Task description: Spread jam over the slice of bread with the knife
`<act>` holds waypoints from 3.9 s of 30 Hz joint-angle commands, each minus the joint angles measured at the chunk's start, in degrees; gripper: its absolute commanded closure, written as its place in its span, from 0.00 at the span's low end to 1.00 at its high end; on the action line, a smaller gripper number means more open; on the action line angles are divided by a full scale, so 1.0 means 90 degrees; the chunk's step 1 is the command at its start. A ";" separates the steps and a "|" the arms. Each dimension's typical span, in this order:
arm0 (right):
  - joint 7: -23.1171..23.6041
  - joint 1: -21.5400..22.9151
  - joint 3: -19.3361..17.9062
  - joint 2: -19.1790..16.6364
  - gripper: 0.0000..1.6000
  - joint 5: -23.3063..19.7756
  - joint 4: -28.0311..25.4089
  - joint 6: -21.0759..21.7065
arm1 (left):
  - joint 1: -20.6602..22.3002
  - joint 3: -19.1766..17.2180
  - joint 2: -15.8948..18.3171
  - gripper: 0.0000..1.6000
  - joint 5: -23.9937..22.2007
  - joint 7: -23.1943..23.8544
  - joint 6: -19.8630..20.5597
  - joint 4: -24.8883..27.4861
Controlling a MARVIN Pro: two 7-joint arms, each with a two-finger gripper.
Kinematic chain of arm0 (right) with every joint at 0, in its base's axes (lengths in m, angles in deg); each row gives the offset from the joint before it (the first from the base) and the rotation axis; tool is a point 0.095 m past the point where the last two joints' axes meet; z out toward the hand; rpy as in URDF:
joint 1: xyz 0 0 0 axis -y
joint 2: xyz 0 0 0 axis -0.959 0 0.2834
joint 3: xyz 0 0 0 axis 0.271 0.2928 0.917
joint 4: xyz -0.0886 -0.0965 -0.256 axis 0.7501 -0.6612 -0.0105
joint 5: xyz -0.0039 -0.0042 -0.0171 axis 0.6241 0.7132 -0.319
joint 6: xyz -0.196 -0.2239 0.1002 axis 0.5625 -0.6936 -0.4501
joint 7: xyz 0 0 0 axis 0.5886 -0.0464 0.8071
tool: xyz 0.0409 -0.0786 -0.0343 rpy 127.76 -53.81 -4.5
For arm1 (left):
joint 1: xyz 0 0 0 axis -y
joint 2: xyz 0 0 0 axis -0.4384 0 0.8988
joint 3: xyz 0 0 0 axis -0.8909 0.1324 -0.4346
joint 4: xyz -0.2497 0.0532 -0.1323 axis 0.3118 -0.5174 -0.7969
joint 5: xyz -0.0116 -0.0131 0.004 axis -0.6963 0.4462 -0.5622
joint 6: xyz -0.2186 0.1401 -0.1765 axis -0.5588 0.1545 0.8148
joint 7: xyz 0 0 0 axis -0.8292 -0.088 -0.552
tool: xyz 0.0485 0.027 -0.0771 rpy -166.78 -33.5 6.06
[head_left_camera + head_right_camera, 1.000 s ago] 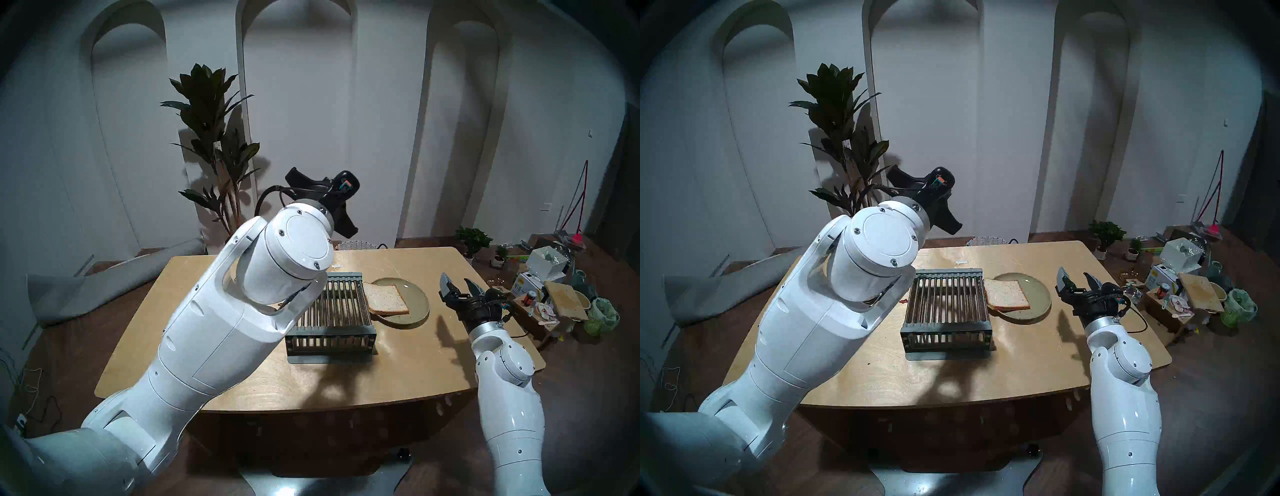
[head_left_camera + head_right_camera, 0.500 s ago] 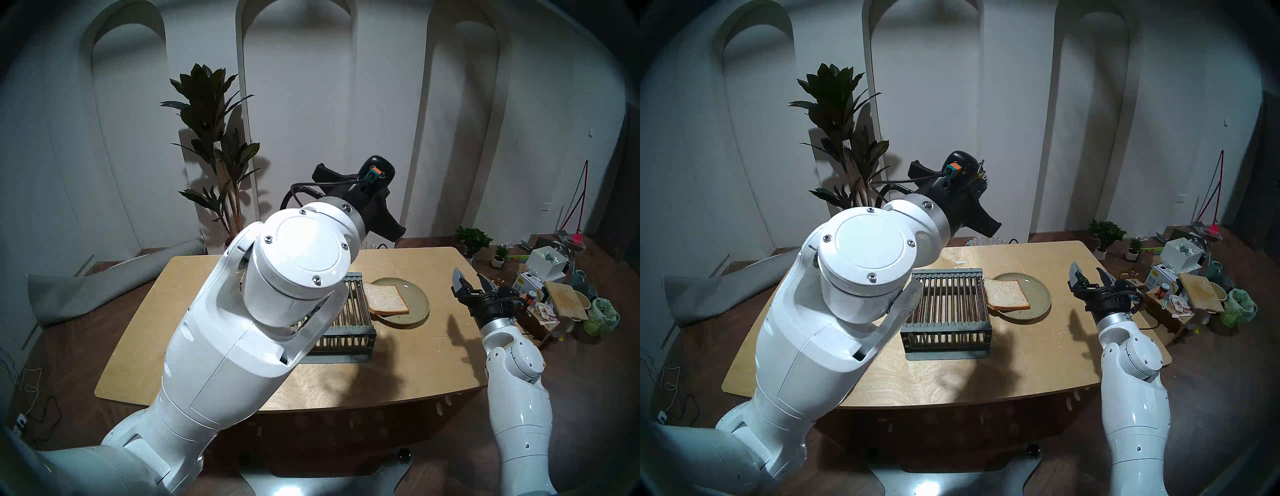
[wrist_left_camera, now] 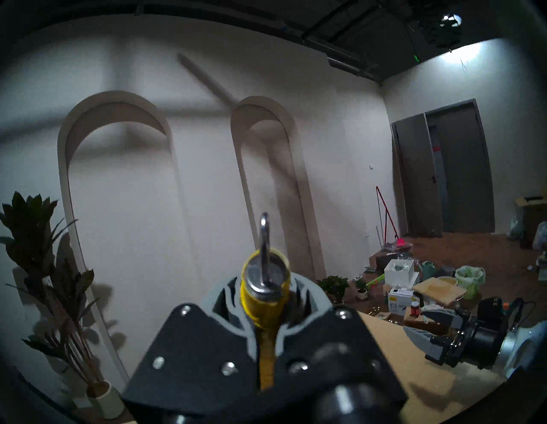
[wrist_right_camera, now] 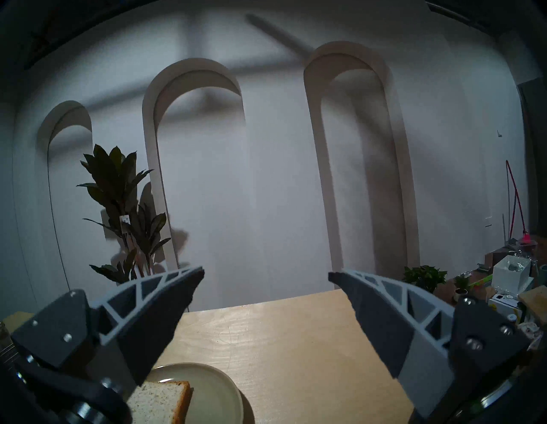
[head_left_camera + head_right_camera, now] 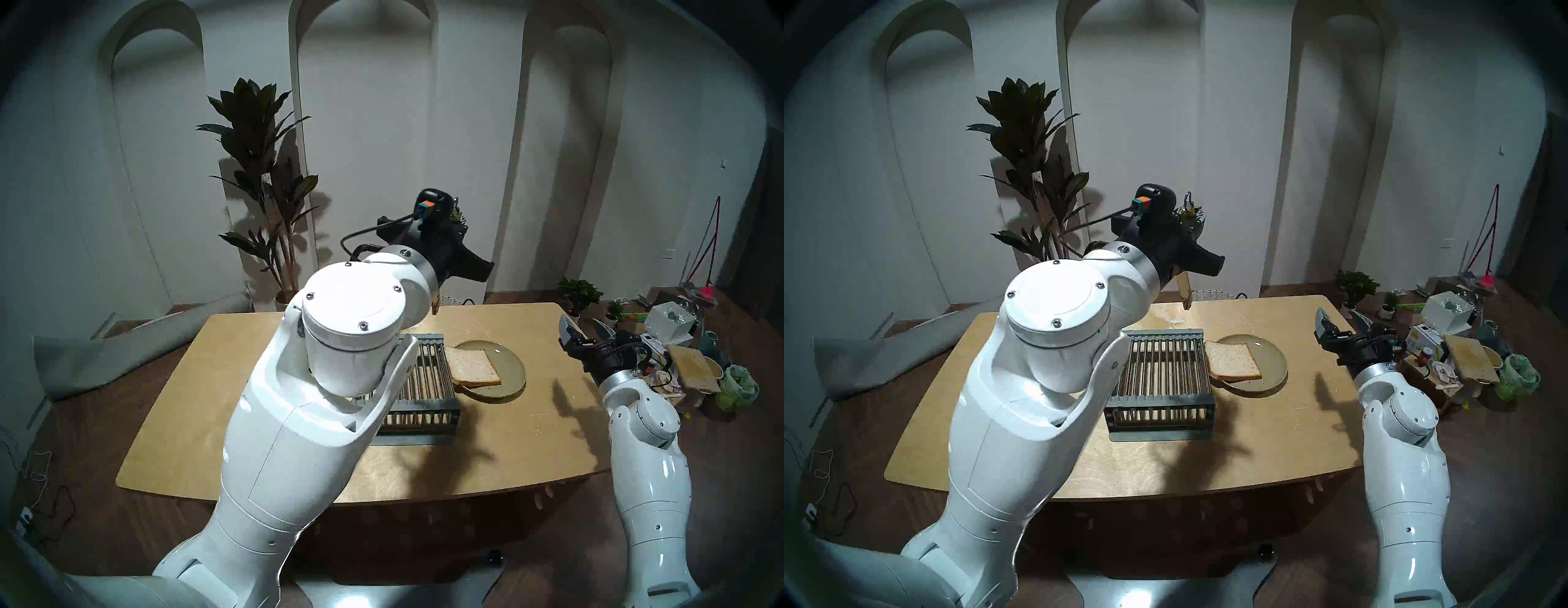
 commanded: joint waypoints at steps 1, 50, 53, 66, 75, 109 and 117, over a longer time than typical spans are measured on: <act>-0.0028 0.0693 0.0066 -0.0392 0.00 -0.0031 0.0281 0.0615 | -0.0059 -0.0423 -0.0574 1.00 -0.0547 0.0007 -0.0600 -0.0367; 0.0142 0.1298 0.0162 -0.0732 0.00 -0.1475 0.1590 0.4679 | 0.0505 -0.1340 -0.1453 1.00 -0.3470 -0.0628 -0.2465 -0.4006; 0.0059 0.1304 0.0206 -0.0699 0.00 -0.1443 0.1542 0.4643 | 0.0535 -0.1330 -0.1474 1.00 -0.3660 -0.0736 -0.2379 -0.4121; -0.0167 0.1448 0.0374 -0.0539 0.00 -0.1365 0.1631 0.4463 | 0.0690 -0.1353 -0.1598 1.00 -0.3975 -0.0981 -0.2323 -0.4482; -0.0266 0.1589 0.0475 -0.0394 0.00 -0.1391 0.1872 0.4398 | 0.0958 -0.1350 -0.1671 1.00 -0.4026 -0.1038 -0.2512 -0.5115; -0.0555 0.1544 0.0707 -0.0117 0.30 -0.1323 0.2330 0.4236 | 0.1484 -0.1466 -0.1702 1.00 -0.4253 -0.0756 -0.2994 -0.6181; -0.0602 0.1460 0.0762 -0.0039 0.31 -0.1306 0.2320 0.4186 | 0.1422 -0.1493 -0.1656 1.00 -0.4305 -0.0738 -0.2927 -0.6142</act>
